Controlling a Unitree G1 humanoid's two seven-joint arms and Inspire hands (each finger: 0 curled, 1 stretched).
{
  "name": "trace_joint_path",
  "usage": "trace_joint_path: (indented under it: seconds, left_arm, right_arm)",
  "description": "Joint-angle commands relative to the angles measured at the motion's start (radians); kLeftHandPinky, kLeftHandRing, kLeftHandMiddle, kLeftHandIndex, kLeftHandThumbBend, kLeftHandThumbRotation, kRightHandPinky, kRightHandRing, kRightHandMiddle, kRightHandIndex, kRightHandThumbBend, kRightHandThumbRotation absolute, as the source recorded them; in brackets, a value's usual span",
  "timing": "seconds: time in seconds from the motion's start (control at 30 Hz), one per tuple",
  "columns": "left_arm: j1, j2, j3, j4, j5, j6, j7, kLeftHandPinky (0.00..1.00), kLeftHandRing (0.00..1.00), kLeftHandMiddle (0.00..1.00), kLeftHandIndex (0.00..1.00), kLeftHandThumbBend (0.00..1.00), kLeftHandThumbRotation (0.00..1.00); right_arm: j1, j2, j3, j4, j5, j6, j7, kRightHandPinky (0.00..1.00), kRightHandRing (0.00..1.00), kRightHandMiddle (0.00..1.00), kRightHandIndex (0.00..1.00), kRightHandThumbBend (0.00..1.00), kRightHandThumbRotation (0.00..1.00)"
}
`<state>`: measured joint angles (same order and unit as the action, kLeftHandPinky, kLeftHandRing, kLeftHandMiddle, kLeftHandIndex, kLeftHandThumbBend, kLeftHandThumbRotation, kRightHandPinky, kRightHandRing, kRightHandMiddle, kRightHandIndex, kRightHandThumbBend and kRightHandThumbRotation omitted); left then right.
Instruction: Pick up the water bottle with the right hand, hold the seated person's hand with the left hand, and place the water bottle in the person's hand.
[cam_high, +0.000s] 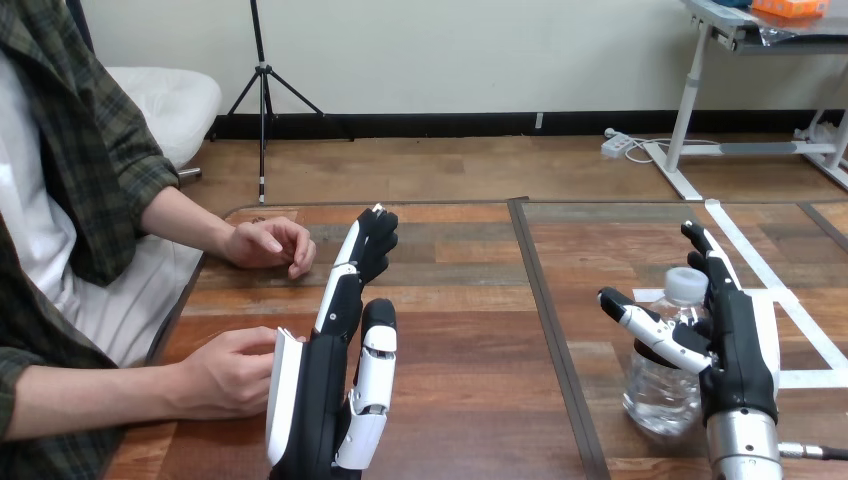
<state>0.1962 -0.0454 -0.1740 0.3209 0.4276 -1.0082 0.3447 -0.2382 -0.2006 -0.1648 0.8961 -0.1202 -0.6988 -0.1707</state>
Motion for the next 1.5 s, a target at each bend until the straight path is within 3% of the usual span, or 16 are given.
trace_joint_path:
  seconds: [0.0,1.47]
  left_arm:
    - [-0.027,-0.01,0.004,-0.019,-0.002,0.0,0.004,0.86,0.89,0.9,0.93,0.06,1.0]
    - [-0.02,-0.006,0.006,-0.019,-0.001,-0.006,0.007,0.87,0.88,0.9,0.93,0.06,1.0]
  right_arm:
    - [-0.045,-0.01,0.015,0.009,-0.007,0.005,-0.005,0.0,0.96,0.97,0.92,0.96,0.27]
    - [-0.092,-0.027,0.07,0.142,-0.062,0.048,-0.075,0.0,0.93,0.94,0.91,0.91,0.26]
